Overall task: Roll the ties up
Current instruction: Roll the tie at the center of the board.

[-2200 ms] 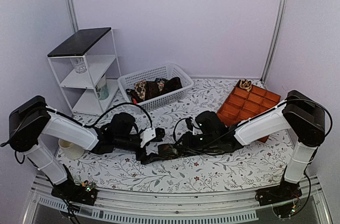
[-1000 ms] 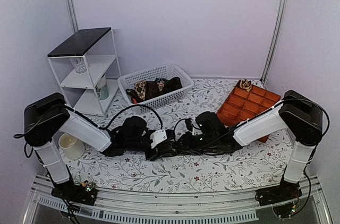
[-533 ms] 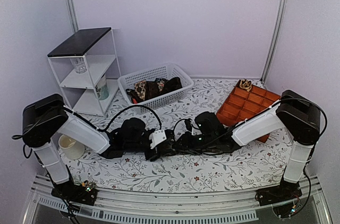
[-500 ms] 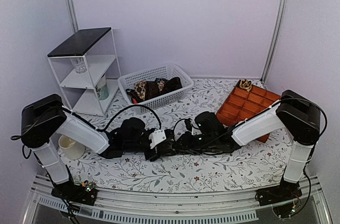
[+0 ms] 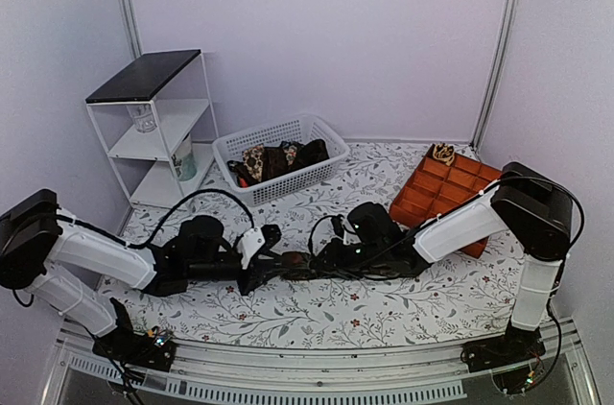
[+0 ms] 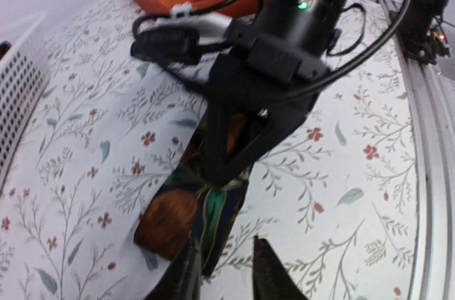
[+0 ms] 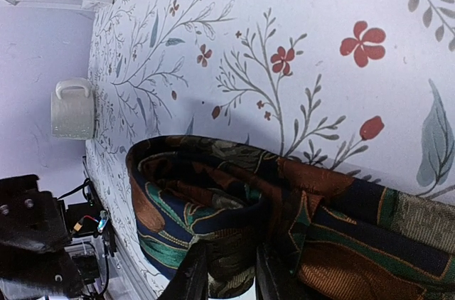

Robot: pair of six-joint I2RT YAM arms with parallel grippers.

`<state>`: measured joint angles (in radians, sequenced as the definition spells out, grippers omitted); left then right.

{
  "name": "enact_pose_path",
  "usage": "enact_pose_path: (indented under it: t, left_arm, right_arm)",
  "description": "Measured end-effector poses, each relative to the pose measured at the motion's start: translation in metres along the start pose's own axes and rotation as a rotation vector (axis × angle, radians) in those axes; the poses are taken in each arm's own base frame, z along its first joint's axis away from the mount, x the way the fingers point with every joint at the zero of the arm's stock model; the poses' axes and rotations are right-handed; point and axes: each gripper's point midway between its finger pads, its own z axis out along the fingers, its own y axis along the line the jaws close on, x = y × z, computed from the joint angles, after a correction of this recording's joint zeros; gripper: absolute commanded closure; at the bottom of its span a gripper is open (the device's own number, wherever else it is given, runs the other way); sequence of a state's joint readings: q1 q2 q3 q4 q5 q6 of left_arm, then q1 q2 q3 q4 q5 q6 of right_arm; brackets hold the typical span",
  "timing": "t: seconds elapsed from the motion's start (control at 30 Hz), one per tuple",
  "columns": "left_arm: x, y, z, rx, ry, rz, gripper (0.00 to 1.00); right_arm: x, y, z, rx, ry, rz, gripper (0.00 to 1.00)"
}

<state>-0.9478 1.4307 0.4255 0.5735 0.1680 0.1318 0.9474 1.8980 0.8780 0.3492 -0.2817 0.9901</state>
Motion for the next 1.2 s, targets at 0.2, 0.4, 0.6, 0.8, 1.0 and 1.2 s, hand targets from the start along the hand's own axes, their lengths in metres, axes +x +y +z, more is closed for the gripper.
enact_pose_path:
  t: [0.2, 0.4, 0.6, 0.8, 1.0, 1.2]
  left_arm:
    - [0.028, 0.042, -0.011, -0.097, 0.059, -0.313, 0.98]
    - [0.048, 0.048, 0.001, -0.091, 0.117, -0.479, 1.00]
    - [0.075, 0.036, 0.020, -0.033, 0.207, -0.605, 1.00]
    - [0.083, 0.031, 0.028, -0.006, 0.222, -0.670, 1.00]
    - [0.078, 0.033, 0.032, -0.003, 0.208, -0.680, 1.00]
    - [0.068, 0.036, 0.036, 0.001, 0.186, -0.671, 1.00]
  right_arm:
    - [-0.002, -0.002, 0.000, 0.010, -0.014, -0.003, 0.76]
    - [-0.003, -0.003, 0.000, 0.014, -0.017, -0.006, 0.76]
    - [-0.007, -0.004, 0.000, 0.036, -0.029, -0.015, 0.76]
    - [-0.007, -0.006, 0.000, 0.046, -0.029, -0.026, 0.77]
    - [-0.008, -0.007, 0.000, 0.055, -0.036, -0.034, 0.77]
    - [-0.010, -0.010, 0.000, 0.066, -0.045, -0.039, 0.76]
